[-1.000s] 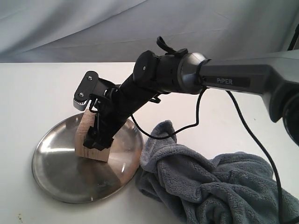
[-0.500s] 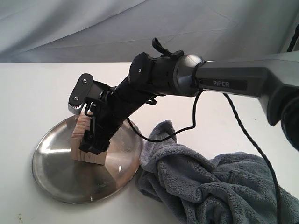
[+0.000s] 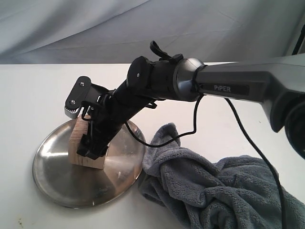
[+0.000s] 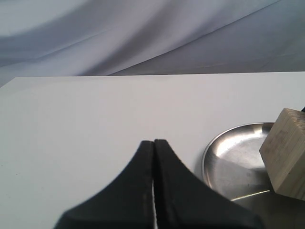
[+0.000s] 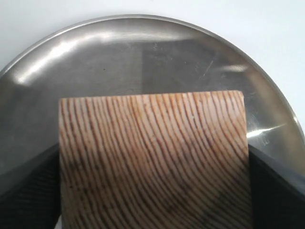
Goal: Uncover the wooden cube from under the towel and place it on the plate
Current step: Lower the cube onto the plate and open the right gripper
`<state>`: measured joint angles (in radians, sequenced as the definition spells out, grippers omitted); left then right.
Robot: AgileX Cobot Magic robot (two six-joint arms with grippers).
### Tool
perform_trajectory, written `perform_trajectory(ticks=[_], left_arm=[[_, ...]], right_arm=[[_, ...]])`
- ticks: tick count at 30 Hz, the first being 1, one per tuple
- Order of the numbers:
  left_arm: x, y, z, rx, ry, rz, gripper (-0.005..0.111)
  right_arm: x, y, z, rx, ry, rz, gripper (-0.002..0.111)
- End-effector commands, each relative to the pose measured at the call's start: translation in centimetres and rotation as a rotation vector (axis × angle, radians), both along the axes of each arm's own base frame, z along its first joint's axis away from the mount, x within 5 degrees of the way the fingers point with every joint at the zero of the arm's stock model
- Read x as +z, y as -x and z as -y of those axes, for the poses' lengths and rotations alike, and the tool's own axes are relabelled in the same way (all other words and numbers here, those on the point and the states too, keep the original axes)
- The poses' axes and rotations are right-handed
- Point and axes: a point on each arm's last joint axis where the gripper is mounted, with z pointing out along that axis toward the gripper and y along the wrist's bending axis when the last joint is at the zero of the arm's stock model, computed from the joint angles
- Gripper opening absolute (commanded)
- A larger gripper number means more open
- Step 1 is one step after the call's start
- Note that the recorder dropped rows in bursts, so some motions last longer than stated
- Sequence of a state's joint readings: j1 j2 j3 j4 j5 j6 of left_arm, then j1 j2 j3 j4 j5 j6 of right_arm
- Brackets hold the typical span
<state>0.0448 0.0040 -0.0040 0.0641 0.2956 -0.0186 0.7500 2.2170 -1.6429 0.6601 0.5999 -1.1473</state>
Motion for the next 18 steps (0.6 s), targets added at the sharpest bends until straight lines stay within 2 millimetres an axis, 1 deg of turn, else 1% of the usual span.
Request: perform_trajectory(ticks=[1, 2, 3, 4, 15, 18], left_arm=[[-0.02, 0.00, 0.00, 0.001, 0.005, 0.011, 0.000], [-0.02, 0.00, 0.00, 0.001, 0.005, 0.011, 0.000], [-0.02, 0.00, 0.00, 0.001, 0.005, 0.011, 0.000], [-0.02, 0.00, 0.00, 0.001, 0.005, 0.011, 0.000], [-0.02, 0.00, 0.00, 0.001, 0.005, 0.011, 0.000], [-0.02, 0.00, 0.00, 0.001, 0.005, 0.011, 0.000]], right_arm=[[1.11, -0.38, -0.08, -0.028, -0.034, 0.024, 0.087], [1.11, -0.32, -0.15, -0.029, -0.035, 0.024, 0.096], [1.12, -0.35, -0.15, -0.038, -0.037, 0.021, 0.101], [1.12, -0.35, -0.15, -0.041, -0.038, 0.018, 0.104], [1.21, -0.28, -0.14, -0.038, -0.037, 0.013, 0.105], [1.78, -0.20, -0.21, -0.051, -0.062, 0.004, 0.105]])
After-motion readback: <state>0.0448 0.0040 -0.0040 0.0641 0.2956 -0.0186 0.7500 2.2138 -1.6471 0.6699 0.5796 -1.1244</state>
